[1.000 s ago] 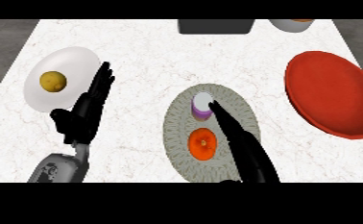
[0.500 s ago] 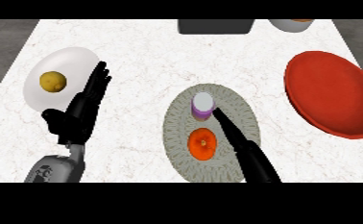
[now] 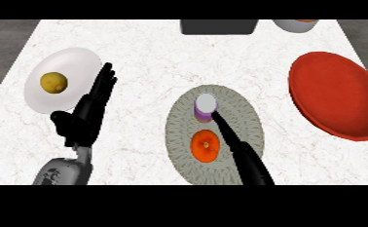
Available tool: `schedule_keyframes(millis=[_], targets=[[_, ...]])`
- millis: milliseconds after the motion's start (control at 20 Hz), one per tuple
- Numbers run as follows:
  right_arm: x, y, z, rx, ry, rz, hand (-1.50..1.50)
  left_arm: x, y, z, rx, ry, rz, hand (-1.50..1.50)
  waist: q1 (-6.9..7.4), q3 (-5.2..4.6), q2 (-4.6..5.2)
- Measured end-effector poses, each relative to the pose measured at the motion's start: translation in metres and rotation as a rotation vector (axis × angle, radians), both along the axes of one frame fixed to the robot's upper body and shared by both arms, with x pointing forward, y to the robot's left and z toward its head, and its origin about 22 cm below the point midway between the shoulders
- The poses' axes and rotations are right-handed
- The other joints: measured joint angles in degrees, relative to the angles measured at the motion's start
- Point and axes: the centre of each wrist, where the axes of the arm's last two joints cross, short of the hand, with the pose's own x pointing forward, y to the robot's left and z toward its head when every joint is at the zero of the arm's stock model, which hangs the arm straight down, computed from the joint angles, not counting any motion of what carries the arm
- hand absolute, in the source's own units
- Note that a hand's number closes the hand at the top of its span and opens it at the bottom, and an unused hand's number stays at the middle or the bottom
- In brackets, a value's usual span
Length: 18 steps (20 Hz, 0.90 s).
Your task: Pick the squash from the placemat and place it in the bowl
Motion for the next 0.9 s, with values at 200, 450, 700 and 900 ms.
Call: schedule_keyframes(millis=[200,450,700,900], targets=[[0.005,0.006,-0.009,0.011,0.022,-0.007,-1.5,0.001,-0.003,-0.001,0.001,-0.002,-0.003,0.0,0.0,0.0,0.0],[0.016,0.012,-0.025,0.025,0.026,-0.016,-1.5,0.005,-0.001,-0.005,-0.002,0.002,-0.002,0.0,0.02,-0.01,0.0],[0.017,0.01,-0.036,-0.046,0.003,-0.034,-1.5,0.005,-0.001,-0.004,0.0,0.006,0.0,0.0,-0.01,-0.08,-0.26],[0.03,0.01,-0.049,-0.136,0.02,-0.051,-1.5,0.007,0.0,-0.009,-0.001,0.009,0.0,0.0,0.05,-0.04,-0.06]])
